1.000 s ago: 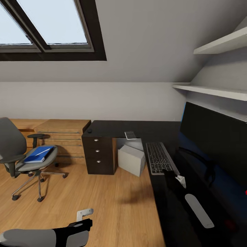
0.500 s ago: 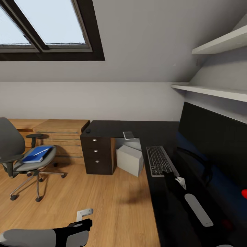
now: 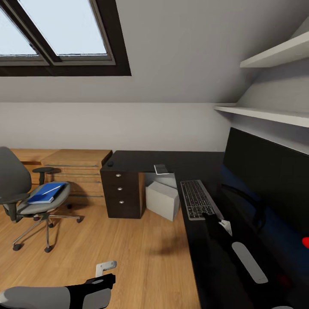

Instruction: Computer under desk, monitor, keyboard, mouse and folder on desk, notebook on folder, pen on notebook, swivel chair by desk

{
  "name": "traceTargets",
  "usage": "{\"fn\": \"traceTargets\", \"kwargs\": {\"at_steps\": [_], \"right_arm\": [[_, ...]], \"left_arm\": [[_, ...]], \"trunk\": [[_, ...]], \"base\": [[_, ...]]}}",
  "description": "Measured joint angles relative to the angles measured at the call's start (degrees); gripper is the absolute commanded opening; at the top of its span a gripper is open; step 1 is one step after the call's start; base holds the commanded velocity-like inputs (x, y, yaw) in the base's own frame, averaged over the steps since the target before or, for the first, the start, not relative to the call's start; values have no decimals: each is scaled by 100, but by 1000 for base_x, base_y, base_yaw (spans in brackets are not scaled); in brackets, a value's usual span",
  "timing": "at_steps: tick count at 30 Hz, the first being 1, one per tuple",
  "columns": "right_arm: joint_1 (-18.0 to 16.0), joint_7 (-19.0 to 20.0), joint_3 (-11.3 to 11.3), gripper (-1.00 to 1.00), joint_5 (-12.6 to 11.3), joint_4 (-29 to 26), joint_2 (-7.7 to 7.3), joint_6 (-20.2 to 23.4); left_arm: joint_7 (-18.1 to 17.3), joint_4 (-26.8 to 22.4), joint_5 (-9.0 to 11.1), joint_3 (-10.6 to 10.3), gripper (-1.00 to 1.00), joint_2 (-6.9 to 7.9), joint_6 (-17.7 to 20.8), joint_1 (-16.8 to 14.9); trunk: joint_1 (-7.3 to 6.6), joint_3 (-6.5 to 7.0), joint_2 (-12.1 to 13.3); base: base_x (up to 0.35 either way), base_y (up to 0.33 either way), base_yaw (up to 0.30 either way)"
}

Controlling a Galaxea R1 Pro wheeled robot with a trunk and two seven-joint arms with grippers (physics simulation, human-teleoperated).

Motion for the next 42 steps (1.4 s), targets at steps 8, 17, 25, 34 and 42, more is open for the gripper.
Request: {"fn": "traceTargets", "kwargs": {"at_steps": [8,17,25,34,42], "right_arm": [[4,2,7,-100,-7,3,7,5],[9,10,7,-100,-5,7,10,7],[8,-2,3,-100,12,34,19,-18],[4,-41,-136,-100,24,231,2,-18],[-6,-9,-172,-100,-44,407,9,-26]], "left_arm": [[0,0,0,1,100,0,0,0],[-3,0,0,3,100,0,-1,1],[-2,0,0,3,100,9,-5,1],[0,-2,0,1,100,9,-7,0],[0,-8,0,0,100,9,-2,0]], "trunk": [[0,0,0],[1,0,0],[0,0,0],[-2,-1,0],[0,1,-1]], "base": [[0,0,0],[-112,-163,0],[-6,-135,0],[94,-76,0],[53,-9,0]]}}
